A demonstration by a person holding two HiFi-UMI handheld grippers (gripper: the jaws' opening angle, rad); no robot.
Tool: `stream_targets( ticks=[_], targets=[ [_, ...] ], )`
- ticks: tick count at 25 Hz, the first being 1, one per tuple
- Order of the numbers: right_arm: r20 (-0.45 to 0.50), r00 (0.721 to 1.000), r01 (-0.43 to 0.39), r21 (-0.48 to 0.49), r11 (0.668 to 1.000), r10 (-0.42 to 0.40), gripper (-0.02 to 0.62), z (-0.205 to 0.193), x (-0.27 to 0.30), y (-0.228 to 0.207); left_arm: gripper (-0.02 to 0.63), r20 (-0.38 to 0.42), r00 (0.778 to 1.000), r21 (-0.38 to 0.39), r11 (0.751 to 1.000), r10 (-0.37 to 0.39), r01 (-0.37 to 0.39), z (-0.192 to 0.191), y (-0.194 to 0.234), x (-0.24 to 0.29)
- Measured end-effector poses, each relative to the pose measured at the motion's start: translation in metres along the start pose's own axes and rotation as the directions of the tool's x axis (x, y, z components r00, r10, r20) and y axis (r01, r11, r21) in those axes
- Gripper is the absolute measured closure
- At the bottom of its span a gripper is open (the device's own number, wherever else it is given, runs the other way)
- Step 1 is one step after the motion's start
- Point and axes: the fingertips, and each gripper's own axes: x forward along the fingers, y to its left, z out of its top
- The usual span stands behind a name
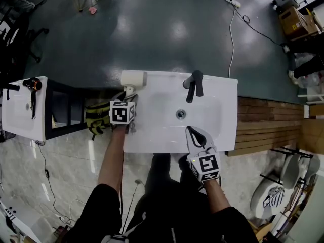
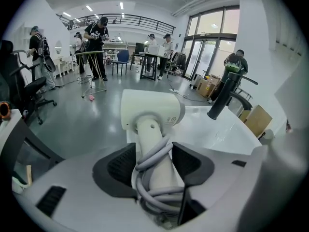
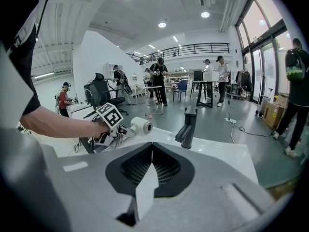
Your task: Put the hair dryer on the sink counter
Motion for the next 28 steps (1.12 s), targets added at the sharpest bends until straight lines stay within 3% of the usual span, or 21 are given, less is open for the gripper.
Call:
stream_targets(
  ticks=[19, 25, 28],
  targets=[
    [0.083, 0.995, -0.05, -0.046, 0.998, 0.053, 0.591, 0.031, -0.02, 0.021, 0.388, 0.126, 0.991, -0.027, 0.998, 0.053, -0.05, 0.012, -0.007, -0.069],
    [0.135, 0.988, -0.062, -0.082, 0.995, 0.073, 0.591, 0.055, -0.029, 0.024, 0.436, 0.157, 0.986, -0.029, 0.998, 0.06, -0.056, 0.012, -0.019, -0.093],
    [0.158, 0.984, -0.065, -0.092, 0.994, 0.079, 0.591, 0.066, -0.034, 0.02, 0.5, 0.182, 0.981, -0.024, 0.997, 0.074, -0.071, 0.011, -0.028, -0.104]
  ],
)
